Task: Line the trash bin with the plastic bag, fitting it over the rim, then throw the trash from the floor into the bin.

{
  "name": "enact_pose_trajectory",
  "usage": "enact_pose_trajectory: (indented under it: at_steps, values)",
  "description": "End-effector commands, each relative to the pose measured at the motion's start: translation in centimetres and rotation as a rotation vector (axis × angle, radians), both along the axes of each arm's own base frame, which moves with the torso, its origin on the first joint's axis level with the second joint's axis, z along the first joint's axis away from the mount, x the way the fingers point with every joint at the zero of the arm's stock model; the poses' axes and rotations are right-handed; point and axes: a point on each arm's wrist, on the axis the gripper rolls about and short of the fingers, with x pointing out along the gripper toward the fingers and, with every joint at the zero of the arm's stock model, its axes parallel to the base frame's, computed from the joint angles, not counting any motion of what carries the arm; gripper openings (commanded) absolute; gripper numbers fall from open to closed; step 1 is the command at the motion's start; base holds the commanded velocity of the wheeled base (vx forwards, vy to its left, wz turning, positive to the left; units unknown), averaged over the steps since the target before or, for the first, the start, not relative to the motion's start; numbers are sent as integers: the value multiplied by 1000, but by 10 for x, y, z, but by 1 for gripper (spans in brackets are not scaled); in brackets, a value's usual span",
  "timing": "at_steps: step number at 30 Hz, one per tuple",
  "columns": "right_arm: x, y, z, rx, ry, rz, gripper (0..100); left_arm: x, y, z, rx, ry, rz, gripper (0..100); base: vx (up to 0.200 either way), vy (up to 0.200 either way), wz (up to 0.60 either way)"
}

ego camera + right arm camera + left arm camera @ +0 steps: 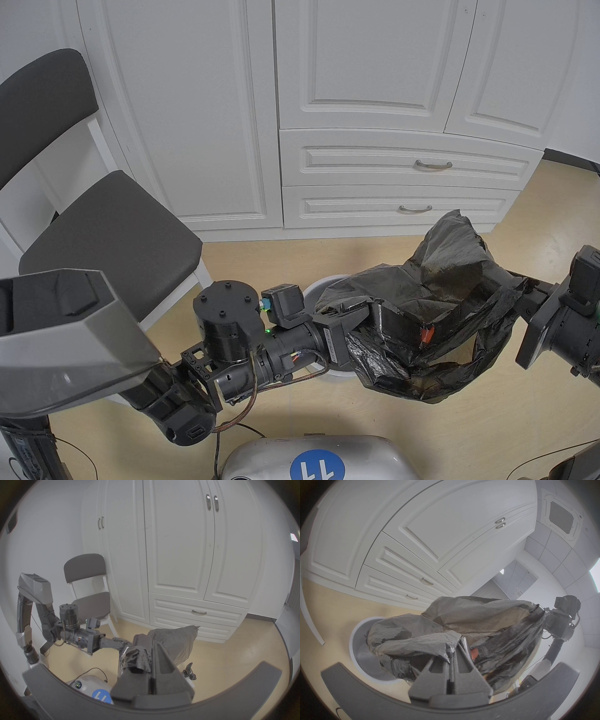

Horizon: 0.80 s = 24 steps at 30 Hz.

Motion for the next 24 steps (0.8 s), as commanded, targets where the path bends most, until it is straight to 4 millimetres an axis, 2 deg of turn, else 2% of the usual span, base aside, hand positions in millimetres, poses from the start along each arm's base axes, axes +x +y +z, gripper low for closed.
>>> enact_pose_trajectory:
  at_steps: [1, 5, 12, 17, 24]
  values:
    - [2, 3, -4, -22, 20, 2, 0, 22, -2, -22, 24, 25, 31, 0, 0, 0, 0]
    - [14, 21, -20, -44, 99, 9, 0, 46, 15, -37, 53, 66, 46, 0, 0, 0, 0]
    - [33, 72, -59, -84, 271, 54, 0, 70, 52, -55, 80, 123, 9, 0, 0, 0, 0]
    - [50, 96, -83, -86, 391, 137, 0, 75, 59, -57, 74, 122, 24, 0, 0, 0, 0]
    - [89, 107, -93, -54, 425, 80, 0, 70, 56, -56, -3, 68, 28, 0, 0, 0, 0]
